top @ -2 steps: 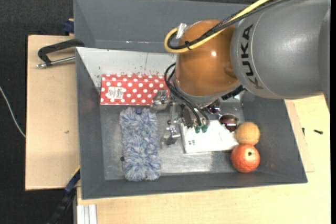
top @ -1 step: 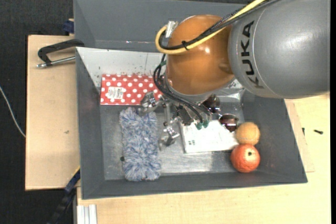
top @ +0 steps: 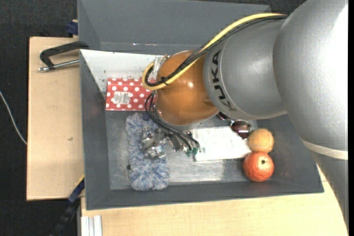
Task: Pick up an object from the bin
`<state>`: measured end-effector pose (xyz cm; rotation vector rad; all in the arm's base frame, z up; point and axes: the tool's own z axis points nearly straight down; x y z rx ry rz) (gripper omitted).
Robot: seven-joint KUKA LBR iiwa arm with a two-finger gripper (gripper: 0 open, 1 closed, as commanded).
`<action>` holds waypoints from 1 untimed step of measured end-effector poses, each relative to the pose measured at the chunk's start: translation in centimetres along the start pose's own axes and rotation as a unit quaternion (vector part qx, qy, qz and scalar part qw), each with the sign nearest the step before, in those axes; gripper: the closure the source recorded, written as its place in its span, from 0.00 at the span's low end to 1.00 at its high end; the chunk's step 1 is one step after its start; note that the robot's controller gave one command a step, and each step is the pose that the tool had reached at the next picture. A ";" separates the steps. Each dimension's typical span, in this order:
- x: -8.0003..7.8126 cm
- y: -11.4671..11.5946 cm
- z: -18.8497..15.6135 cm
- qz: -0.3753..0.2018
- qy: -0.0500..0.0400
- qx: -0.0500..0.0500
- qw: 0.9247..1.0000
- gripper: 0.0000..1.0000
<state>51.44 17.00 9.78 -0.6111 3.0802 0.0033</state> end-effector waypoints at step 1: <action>0.0 0.0 0.0 0.000 0.000 0.000 1.000 1.00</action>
Offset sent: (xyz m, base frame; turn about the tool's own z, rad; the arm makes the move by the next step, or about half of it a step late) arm 0.0079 0.0022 0.0950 0.0131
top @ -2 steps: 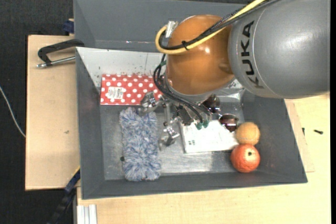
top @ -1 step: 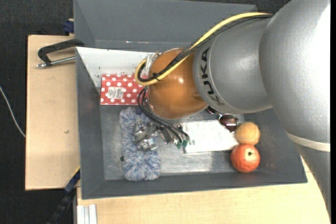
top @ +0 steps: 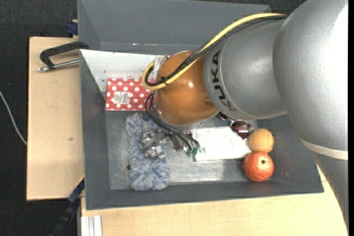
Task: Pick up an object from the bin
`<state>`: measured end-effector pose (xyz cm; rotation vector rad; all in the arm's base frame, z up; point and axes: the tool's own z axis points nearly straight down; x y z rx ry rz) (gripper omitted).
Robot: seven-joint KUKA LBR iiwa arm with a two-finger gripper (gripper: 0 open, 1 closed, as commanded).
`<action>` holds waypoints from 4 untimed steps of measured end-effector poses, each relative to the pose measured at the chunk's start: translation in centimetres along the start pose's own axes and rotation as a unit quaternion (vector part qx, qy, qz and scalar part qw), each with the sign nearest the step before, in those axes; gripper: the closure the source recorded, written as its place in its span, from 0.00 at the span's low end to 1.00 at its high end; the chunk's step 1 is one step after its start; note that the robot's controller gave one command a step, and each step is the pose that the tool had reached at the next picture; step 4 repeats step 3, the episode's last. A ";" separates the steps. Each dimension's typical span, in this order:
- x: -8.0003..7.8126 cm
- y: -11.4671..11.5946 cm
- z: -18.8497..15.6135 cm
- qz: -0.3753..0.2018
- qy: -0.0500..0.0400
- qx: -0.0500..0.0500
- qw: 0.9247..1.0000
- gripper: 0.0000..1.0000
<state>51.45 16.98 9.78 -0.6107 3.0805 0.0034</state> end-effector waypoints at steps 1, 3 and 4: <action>-0.9 0.0 -9.6 0.006 -0.001 0.000 1.000 1.00; -2.5 -1.1 -14.6 -0.027 0.000 0.000 1.000 1.00; -2.5 -1.1 -14.6 -0.027 0.000 0.000 1.000 1.00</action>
Offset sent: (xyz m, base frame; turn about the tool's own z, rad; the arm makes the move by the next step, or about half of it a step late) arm 0.0000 0.0000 0.0000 0.0000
